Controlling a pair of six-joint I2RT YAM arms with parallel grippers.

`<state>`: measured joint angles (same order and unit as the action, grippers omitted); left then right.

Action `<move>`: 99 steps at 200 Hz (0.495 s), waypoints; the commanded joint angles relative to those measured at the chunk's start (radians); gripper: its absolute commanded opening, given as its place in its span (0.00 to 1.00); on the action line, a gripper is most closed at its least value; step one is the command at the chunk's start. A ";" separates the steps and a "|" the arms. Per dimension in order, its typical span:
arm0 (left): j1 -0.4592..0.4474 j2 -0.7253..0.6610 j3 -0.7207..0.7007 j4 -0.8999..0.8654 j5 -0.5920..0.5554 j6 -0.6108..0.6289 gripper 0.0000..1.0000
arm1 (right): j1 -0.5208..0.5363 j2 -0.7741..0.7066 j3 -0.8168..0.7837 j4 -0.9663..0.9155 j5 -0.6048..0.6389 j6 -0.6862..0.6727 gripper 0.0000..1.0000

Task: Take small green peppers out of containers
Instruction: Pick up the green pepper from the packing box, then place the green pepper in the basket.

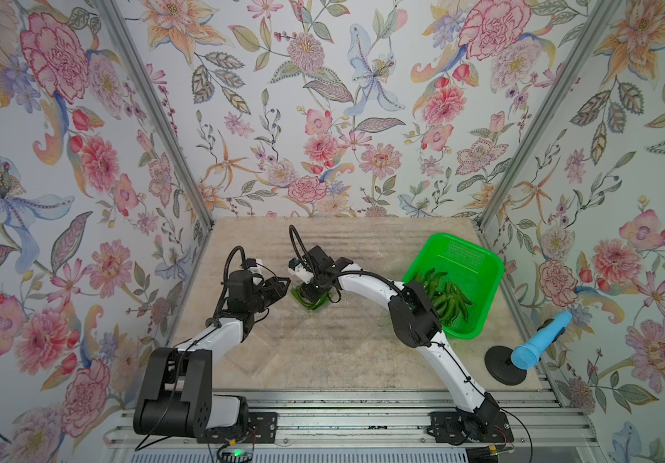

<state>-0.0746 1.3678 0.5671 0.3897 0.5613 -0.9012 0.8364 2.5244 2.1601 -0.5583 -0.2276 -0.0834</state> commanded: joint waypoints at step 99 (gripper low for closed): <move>-0.031 -0.054 0.086 0.020 -0.038 0.013 0.36 | -0.121 -0.429 -0.300 0.247 -0.072 0.145 0.10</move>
<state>-0.0772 1.3304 0.6041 0.3866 0.5591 -0.8978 0.7727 2.1925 2.0117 -0.4442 -0.2783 -0.0231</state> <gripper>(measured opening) 0.359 0.172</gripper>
